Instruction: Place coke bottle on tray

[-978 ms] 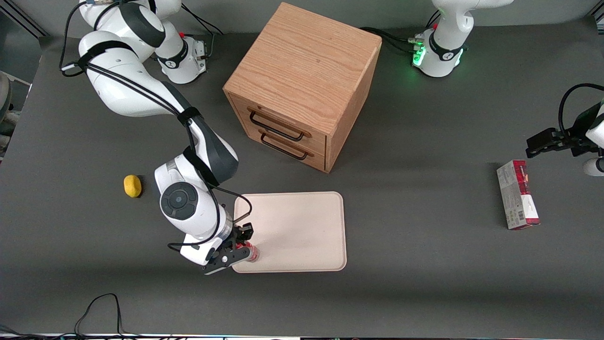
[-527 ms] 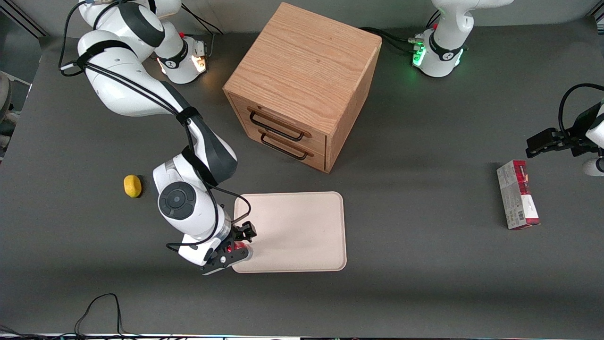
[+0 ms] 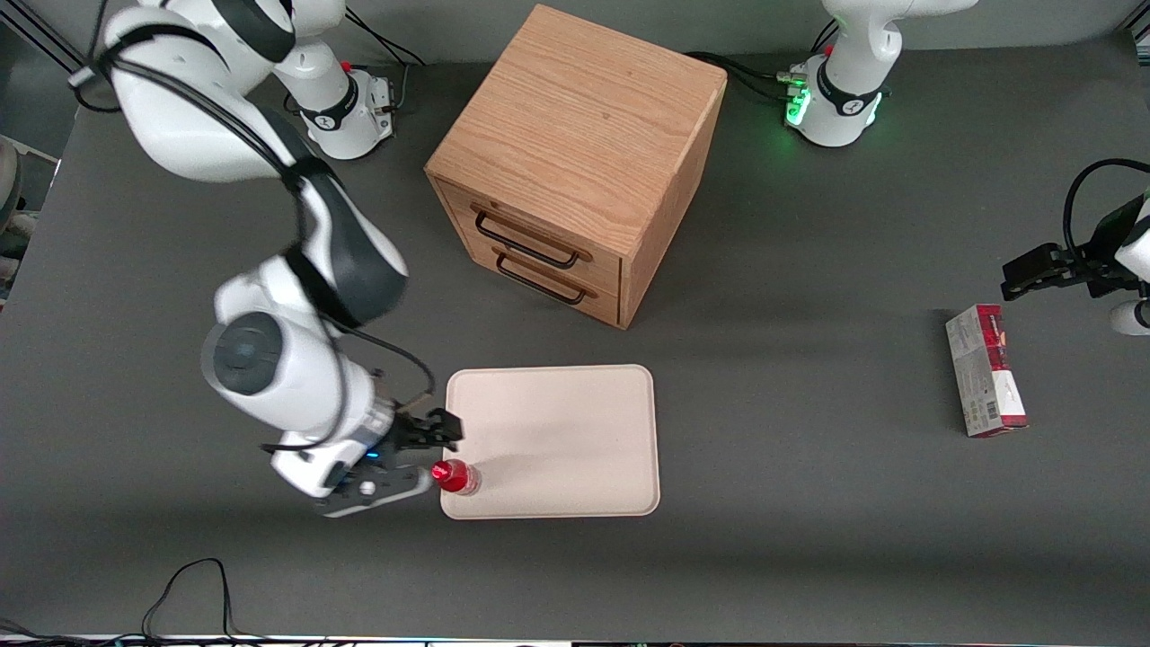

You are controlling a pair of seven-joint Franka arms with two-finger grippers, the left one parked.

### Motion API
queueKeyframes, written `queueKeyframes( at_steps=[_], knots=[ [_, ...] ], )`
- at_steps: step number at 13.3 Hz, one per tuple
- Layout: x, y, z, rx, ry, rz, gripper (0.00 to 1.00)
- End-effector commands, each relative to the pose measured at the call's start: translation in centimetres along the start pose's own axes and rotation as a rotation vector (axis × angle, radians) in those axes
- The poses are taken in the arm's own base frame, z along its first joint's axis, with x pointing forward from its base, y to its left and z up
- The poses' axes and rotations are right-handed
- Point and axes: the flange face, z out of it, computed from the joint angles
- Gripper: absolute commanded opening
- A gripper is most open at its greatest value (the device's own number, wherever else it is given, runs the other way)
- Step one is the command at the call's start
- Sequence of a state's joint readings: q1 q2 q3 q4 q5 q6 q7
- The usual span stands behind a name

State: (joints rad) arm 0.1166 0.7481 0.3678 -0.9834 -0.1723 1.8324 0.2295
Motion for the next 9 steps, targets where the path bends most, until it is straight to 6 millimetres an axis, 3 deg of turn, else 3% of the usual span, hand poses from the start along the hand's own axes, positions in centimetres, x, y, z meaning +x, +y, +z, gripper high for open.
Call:
queueKeyframes(
  at_steps=[1,3,4,7,9],
  knots=[
    [-4.4,6.6,-7.2,0.012,-0.061,0.088,1.00],
    [-8.6,11.8,-10.0,0.002,-0.082,0.133,1.00],
    [-10.9,13.4,-10.9,-0.010,-0.087,0.159,1.00],
    [-16.5,16.5,-13.1,-0.028,-0.104,0.215,1.00],
    [-18.7,17.0,-14.9,-0.044,-0.102,0.215,1.00]
  ],
)
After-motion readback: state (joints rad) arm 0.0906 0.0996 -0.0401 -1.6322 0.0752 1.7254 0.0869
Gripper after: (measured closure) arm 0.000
